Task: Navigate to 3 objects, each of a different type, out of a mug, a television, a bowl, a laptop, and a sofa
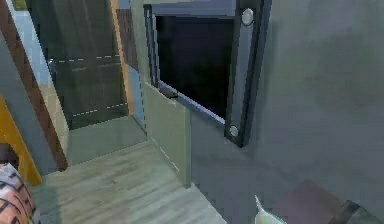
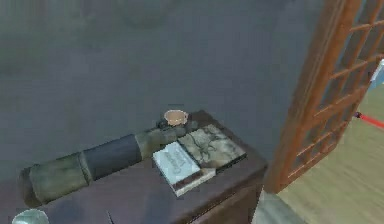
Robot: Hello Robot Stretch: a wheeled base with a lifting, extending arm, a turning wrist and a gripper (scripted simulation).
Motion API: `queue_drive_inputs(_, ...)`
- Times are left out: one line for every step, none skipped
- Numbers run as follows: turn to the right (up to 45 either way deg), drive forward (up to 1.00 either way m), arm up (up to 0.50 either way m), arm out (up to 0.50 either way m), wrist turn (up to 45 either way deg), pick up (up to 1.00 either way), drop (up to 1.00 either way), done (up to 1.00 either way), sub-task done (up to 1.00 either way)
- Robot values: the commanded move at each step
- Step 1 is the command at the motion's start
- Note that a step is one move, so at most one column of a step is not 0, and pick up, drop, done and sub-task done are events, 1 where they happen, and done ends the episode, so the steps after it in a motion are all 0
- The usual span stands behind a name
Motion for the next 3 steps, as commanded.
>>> queue_drive_inputs(0.0,0.00,0.00,0.00,0.0,0.00,0.00,0.00,1.00)
queue_drive_inputs(-27.0,0.00,0.00,0.00,0.0,0.00,0.00,0.00,0.00)
queue_drive_inputs(0.0,1.00,0.00,0.00,0.0,0.00,0.00,0.00,0.00)
